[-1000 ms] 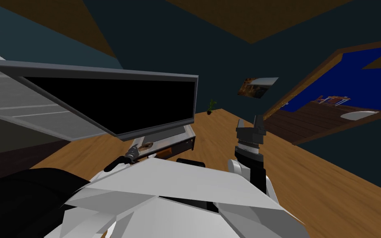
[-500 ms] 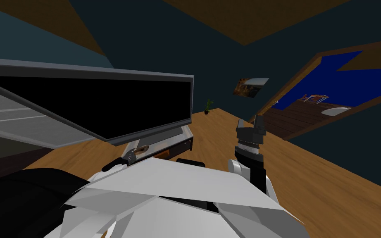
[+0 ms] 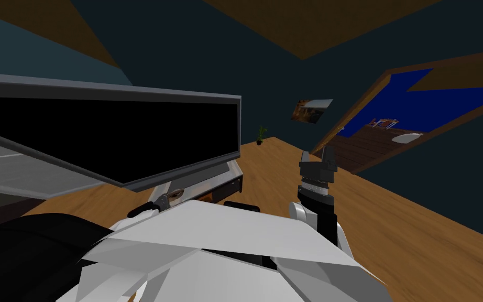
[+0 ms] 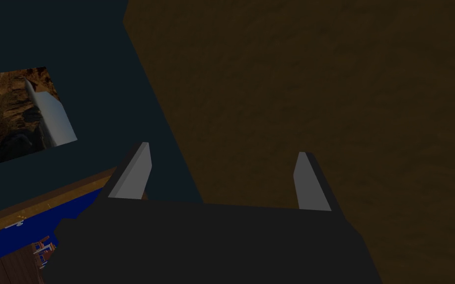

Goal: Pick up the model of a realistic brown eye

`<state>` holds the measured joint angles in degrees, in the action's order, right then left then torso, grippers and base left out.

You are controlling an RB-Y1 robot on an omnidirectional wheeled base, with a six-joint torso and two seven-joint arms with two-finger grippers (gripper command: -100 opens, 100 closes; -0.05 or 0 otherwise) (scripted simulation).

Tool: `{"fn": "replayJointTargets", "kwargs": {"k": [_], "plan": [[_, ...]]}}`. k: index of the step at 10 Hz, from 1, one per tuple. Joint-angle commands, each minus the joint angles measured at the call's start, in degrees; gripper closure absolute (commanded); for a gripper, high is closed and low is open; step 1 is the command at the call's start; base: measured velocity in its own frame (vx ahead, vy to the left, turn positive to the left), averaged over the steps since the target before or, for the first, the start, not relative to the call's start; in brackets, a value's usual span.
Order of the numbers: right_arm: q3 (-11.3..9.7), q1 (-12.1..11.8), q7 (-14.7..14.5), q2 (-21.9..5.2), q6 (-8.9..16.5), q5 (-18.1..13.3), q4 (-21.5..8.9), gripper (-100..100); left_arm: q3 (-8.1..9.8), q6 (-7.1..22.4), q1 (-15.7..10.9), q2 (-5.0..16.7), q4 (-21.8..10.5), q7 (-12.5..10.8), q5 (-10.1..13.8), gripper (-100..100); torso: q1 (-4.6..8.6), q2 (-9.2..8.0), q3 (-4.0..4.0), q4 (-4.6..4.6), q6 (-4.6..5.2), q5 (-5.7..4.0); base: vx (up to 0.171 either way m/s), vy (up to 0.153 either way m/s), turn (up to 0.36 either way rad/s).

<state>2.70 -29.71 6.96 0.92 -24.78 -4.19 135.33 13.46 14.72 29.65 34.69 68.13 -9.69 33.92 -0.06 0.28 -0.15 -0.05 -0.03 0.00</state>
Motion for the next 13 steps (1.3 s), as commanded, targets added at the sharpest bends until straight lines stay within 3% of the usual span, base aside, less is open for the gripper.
{"fn": "replayJointTargets", "kwargs": {"k": [1,3,4,5,6,7,8,9,10,11,12,13], "plan": [[0.0,0.0,0.0,0.0,0.0,0.0,0.0,0,-0.48,1.68,-0.81,0.66,-1.55,-0.19,0.51,-100,0.0,0.0,0.0,0.0,0.0,0.0,0.075,0.005,-0.09],[0.0,0.0,0.0,0.0,0.0,0.0,0.0,0,-1.86,3.01,-1.85,2.1,-4.06,-0.42,1.93,-100,-0.05,0.08,-0.05,-0.02,0.01,0.01,0.091,0.019,-0.111],[0.0,0.0,0.0,0.0,0.0,0.0,0.0,0,-1.52,2.71,-1.74,1.76,-3.53,-0.36,1.55,-100,-0.08,0.09,-0.06,-0.02,-0.01,0.02,0.037,0.013,-0.017],[0.0,0.0,0.0,0.0,0.0,0.0,0.0,0,-1.61,2.8,-1.85,1.85,-3.72,-0.36,1.65,0,-0.03,-0.06,0.02,0.0,-0.04,0.01,0.008,0.003,0.002],[0.0,0.0,0.0,0.0,0.0,0.0,0.0,0,-3.64,0.74,-1.74,2.76,-6.11,-3.23,1.47,-100,0.01,-0.18,0.1,0.03,-0.04,0.0,-0.012,-0.004,-0.215],[0.0,0.01,0.0,0.0,0.0,0.0,0.0,0,-3.64,0.74,-1.74,2.76,-6.11,-3.75,1.47,-100,0.03,-0.28,0.15,0.05,0.01,0.0,-0.019,-0.003,-0.107],[0.0,0.01,0.0,0.0,0.0,0.0,0.0,0,-5.69,-1.31,-1.63,3.69,-8.53,-5.83,1.3,-100,0.03,-0.32,0.18,0.06,-0.04,-0.01,-0.028,-0.014,-0.177],[0.0,0.01,0.0,0.0,0.0,0.0,0.0,0,-5.69,-1.31,-1.63,3.69,-8.53,-7.14,1.3,-100,0.06,-0.36,0.2,0.07,-0.01,-0.01,-0.025,-0.009,-0.098],[0.0,0.01,0.0,0.0,0.0,0.0,0.0,0,-7.73,-3.36,-1.53,4.62,-10.84,-8.95,1.14,-100,0.06,-0.36,0.21,0.07,-0.04,-0.01,-0.026,-0.013,-0.179],[0.0,0.01,0.0,0.0,0.0,0.0,0.0,0,-7.73,-3.36,-1.53,4.62,-10.95,-10.52,1.14,-100,0.07,-0.38,0.21,0.08,-0.02,-0.01,-0.021,-0.009,-0.1],[0.0,0.01,0.0,0.0,0.0,0.0,0.0,0,-9.77,-5.4,-1.43,5.54,-13.03,-12.29,0.97,-100,0.05,-0.36,0.2,0.07,-0.04,-0.01,-0.022,-0.012,-0.194],[0.0,0.01,0.0,0.0,0.0,0.0,0.0,0,-9.77,-5.4,-1.43,5.54,-13.38,-13.9,0.97,-100,0.06,-0.36,0.2,0.07,-0.01,-0.01,-0.019,-0.005,-0.111]]}}
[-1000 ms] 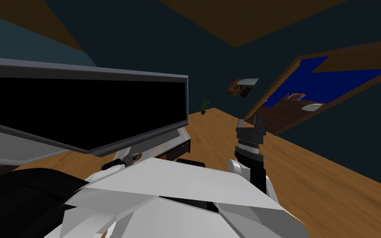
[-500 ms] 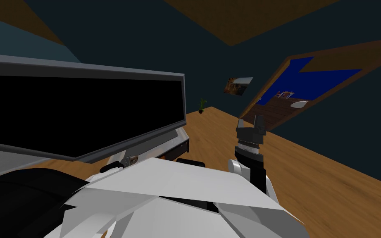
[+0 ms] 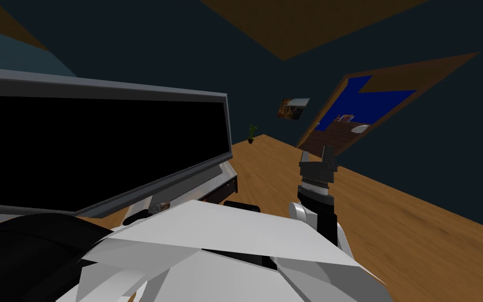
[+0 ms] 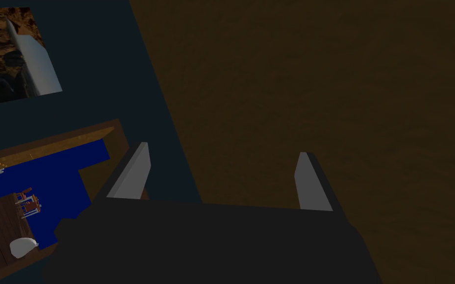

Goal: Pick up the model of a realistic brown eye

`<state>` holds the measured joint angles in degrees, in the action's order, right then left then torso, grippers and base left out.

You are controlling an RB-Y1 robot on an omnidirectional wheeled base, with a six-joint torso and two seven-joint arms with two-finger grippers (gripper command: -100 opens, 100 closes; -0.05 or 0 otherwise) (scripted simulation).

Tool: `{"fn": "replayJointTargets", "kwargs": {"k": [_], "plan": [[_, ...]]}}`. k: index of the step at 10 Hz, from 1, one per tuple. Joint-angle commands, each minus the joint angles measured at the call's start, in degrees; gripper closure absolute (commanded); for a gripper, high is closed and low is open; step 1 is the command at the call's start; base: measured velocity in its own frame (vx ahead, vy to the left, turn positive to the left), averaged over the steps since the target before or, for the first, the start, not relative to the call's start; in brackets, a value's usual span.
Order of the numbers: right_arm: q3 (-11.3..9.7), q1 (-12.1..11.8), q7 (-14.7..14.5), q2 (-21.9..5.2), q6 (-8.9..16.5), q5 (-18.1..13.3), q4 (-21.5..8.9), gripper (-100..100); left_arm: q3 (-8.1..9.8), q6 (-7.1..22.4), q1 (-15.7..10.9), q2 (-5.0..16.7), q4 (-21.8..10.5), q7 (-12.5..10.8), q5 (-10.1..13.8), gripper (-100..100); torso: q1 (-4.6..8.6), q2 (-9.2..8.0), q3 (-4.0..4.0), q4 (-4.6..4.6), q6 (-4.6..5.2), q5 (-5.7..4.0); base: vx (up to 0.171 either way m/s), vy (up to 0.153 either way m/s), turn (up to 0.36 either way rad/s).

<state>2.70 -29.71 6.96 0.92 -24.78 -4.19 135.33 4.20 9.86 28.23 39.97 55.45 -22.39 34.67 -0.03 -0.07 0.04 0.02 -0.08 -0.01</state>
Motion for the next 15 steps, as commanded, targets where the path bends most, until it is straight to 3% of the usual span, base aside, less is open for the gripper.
{"fn": "replayJointTargets", "kwargs": {"k": [1,2,3,5,6,7,8,9,10,11,12,13,14,15], "plan": [[0.0,0.0,0.0,0.0,0.0,0.0,0.0,0,-2.56,-2.59,0.1,1.18,-2.86,-2.86,0.05,-100,0.0,0.0,0.0,0.0,0.0,0.0,-0.02,-0.013,-0.189],[0.0,0.01,0.0,0.0,0.0,0.0,0.0,0,-2.56,-2.59,0.1,1.18,-3.11,-4.47,0.05,-100,0.01,0.0,0.0,0.0,0.03,0.0,-0.021,-0.006,-0.087],[0.0,0.0,0.0,0.0,0.0,0.0,0.0,0,-4.6,-4.64,0.2,2.11,-5.53,-6.1,-0.11,-100,0.0,-0.01,0.0,0.0,-0.01,0.0,-0.023,-0.012,-0.174],[0.0,0.0,0.0,0.0,0.0,0.0,0.0,0,-4.6,-4.64,0.2,2.11,-5.53,-7.99,-0.11,-100,0.01,0.0,0.0,0.0,-0.01,0.0,-0.014,-0.008,-0.046],[0.0,-0.01,0.0,0.0,0.0,0.0,0.0,0,-6.64,-6.69,0.31,3.03,-7.95,-10.34,-0.28,-100,0.0,0.03,-0.01,0.0,-0.02,0.0,-0.016,-0.013,-0.162],[0.0,0.0,0.0,0.0,0.0,0.0,0.0,0,-6.64,-6.69,0.31,3.03,-7.95,-11.38,-0.28,-100,0.0,0.02,-0.01,0.0,0.03,0.0,-0.016,-0.008,-0.123],[0.0,0.0,0.0,0.0,0.0,0.0,0.0,0,-8.68,-8.74,0.41,3.96,-10.37,-13.47,-0.45,-100,0.0,0.02,-0.01,0.0,-0.01,0.0,-0.024,-0.017,-0.21],[0.0,0.0,0.0,0.0,0.0,0.0,0.0,0,-8.68,-8.74,0.41,3.96,-10.37,-14.76,-0.45,-100,0.03,-0.01,0.0,0.0,0.03,0.0,-0.02,-0.01,-0.099],[0.0,0.0,0.0,0.0,0.0,0.0,0.0,0,-10.73,-10.79,0.52,4.88,-12.79,-16.76,-0.61,-100,0.01,0.0,0.0,0.0,-0.02,0.0,-0.019,-0.013,-0.168],[0.0,0.0,0.0,0.0,0.0,0.0,0.0,0,-10.73,-10.79,0.52,4.88,-12.79,-18.15,-0.61,-100,0.02,-0.01,0.01,0.0,0.01,-0.01,-0.019,-0.009,-0.108],[0.0,0.0,0.0,0.0,0.0,0.0,0.0,0,-12.77,-12.84,0.62,5.81,-15.21,-19.94,-0.78,-100,0.0,0.0,0.0,0.0,-0.01,0.0,-0.022,-0.016,-0.18],[0.0,0.0,0.0,0.0,0.0,0.0,0.0,0,-12.77,-12.84,0.62,5.81,-15.21,-21.44,-0.78,-100,0.02,-0.01,0.01,0.01,0.02,-0.01,-0.017,-0.009,-0.104],[0.0,0.0,0.0,0.0,0.0,0.0,0.0,0,-12.38,-12.23,0.39,5.62,-14.9,-20.18,-0.83,-100,0.0,0.0,0.0,0.0,-0.02,0.0,-0.006,-0.002,-0.006],[0.01,-0.01,0.0,0.0,0.0,0.0,0.0,0,-12.5,-12.5,0.37,5.63,-15.06,-20.56,-0.82,100,-0.02,0.04,-0.02,0.0,-0.02,0.01,0.0,0.0,0.0]]}}
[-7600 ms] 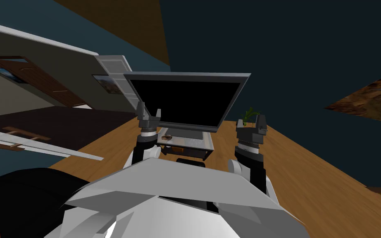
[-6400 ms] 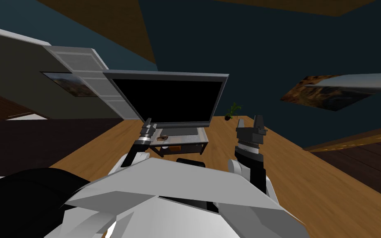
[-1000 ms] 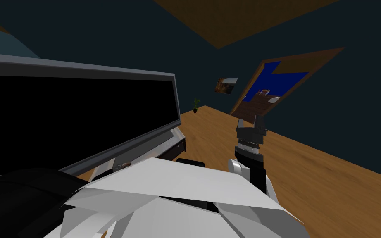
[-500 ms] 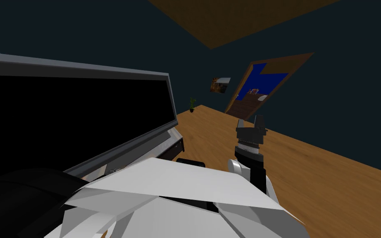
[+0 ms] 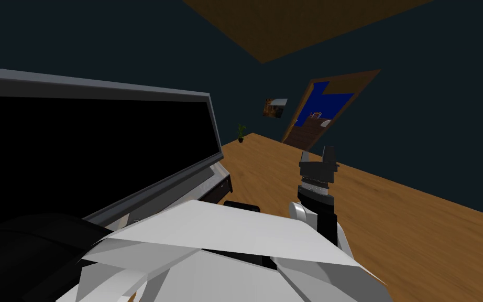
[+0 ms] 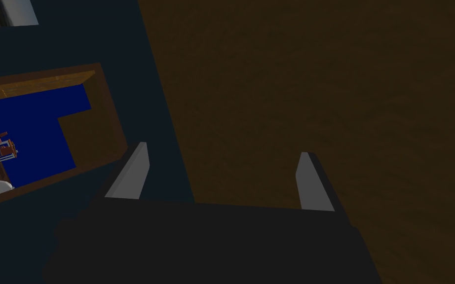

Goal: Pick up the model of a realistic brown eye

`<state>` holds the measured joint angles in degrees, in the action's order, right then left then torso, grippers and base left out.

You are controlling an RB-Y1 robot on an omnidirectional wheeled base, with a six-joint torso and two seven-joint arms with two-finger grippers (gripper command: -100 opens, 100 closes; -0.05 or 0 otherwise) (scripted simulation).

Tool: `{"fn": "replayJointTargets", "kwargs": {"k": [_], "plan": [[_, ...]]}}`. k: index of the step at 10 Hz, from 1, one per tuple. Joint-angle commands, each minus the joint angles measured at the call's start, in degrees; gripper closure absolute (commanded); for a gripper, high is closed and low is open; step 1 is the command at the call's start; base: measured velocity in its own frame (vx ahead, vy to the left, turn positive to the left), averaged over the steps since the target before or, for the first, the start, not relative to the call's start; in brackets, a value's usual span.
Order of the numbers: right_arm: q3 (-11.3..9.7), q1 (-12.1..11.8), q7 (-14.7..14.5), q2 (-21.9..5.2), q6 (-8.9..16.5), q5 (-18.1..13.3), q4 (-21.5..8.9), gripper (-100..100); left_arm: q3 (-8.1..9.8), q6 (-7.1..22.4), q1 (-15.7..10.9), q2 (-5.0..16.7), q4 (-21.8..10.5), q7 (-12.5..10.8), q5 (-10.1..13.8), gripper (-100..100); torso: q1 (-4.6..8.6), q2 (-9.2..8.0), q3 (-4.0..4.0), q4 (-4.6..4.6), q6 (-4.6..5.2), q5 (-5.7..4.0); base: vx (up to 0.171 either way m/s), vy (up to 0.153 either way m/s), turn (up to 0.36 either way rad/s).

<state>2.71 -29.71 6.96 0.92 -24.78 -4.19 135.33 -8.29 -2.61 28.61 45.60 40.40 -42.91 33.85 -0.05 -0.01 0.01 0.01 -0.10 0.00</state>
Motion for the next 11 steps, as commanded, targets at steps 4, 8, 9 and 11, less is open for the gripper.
{"fn": "replayJointTargets", "kwargs": {"k": [4,8,9,11], "plan": [[0.0,0.0,0.0,0.0,0.0,0.0,0.0,0,0.03,-0.03,-0.02,0.08,0.0,0.03,-0.02,100,-0.02,-0.02,0.01,0.0,-0.04,0.06,0.0,0.0,0.0],[0.01,-0.01,0.0,0.0,0.0,0.0,0.0,0,3.81,3.73,0.04,-1.67,4.68,5.27,0.37,100,-0.14,-0.02,-0.03,-0.08,-0.3,0.23,0.02,0.011,0.168],[0.0,0.0,0.0,0.0,0.0,0.0,0.0,0,3.81,3.73,0.04,-1.67,4.68,5.76,0.37,100,-0.14,-0.02,-0.01,-0.05,-0.18,0.27,0.009,0.002,-0.03],[0.01,-0.01,0.0,0.0,0.0,0.0,0.0,0,5.85,5.78,-0.07,-2.6,7.1,9.15,0.54,100,-0.19,-0.02,-0.01,-0.04,-0.18,0.34,0.016,0.012,0.142]]}}
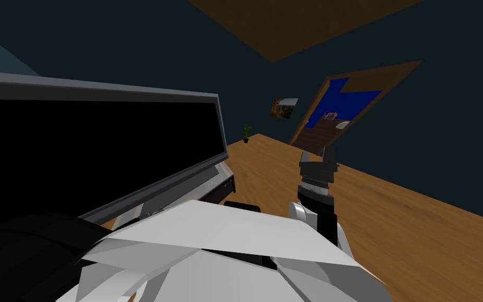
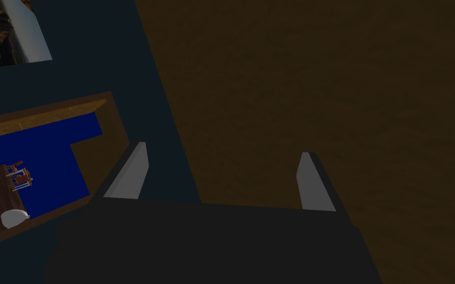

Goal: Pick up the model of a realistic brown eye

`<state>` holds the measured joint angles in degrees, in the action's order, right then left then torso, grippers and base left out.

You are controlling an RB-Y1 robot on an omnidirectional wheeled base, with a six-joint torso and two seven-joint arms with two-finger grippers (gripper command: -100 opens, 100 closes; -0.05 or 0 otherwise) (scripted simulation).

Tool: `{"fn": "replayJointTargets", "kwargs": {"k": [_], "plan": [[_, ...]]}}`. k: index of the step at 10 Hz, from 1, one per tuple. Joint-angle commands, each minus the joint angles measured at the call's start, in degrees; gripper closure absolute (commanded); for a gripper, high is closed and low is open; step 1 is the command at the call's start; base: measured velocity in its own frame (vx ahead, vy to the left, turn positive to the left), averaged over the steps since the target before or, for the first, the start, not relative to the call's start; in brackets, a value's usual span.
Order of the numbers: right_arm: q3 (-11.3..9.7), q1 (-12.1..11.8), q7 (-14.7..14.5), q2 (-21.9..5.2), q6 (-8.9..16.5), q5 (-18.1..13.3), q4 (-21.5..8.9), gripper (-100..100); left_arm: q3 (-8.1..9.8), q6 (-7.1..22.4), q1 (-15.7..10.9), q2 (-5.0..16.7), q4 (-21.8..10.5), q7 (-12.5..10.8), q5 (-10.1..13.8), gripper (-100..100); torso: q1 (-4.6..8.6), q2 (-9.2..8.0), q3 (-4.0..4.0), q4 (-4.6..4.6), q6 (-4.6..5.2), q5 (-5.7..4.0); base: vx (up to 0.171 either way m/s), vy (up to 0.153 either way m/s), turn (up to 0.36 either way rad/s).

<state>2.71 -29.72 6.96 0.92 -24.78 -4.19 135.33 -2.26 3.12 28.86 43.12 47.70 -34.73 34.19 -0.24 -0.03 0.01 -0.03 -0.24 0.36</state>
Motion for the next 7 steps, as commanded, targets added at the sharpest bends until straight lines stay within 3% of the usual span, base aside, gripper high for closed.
{"fn": "replayJointTargets", "kwargs": {"k": [1,2,3,4,5,6,7], "plan": [[0.0,0.0,0.0,0.0,0.0,0.0,0.0,0,1.86,2.1,-0.42,-1.04,2.21,2.86,0.37,100,0.0,0.0,0.0,0.0,0.0,0.0,0.02,0.014,0.16],[0.0,0.0,0.0,0.0,0.0,0.0,0.0,0,1.86,2.1,-0.42,-1.04,2.21,4.35,0.37,100,-0.02,0.02,-0.01,0.01,-0.01,0.06,0.02,0.009,0.102],[0.0,0.0,0.0,0.0,0.0,0.0,0.0,0,3.9,4.14,-0.52,-1.96,4.63,6.06,0.53,100,-0.01,0.02,-0.01,0.0,0.01,0.05,0.022,0.016,0.23],[0.0,-0.01,0.0,0.0,0.0,0.0,0.0,0,3.9,4.14,-0.52,-1.96,4.63,7.74,0.53,100,-0.01,0.03,-0.01,0.0,-0.04,0.05,0.022,0.007,0.087],[0.0,0.0,0.0,0.0,0.0,0.0,0.0,0,5.95,6.19,-0.63,-2.89,7.05,9.6,0.7,100,-0.03,0.03,-0.01,0.0,0.03,0.08,0.021,0.014,0.18],[0.0,0.0,0.0,0.0,0.0,0.0,0.0,0,5.95,6.19,-0.63,-2.89,7.05,11.13,0.7,100,-0.07,0.04,-0.01,0.0,-0.02,0.09,0.017,0.006,0.098],[0.0,0.0,0.0,0.0,0.0,0.0,0.0,0,7.88,8.24,-0.73,-3.81,8.83,12.77,0.86,100,-0.06,0.03,-0.01,0.02,0.05,0.08,0.02,0.012,0.182]]}}
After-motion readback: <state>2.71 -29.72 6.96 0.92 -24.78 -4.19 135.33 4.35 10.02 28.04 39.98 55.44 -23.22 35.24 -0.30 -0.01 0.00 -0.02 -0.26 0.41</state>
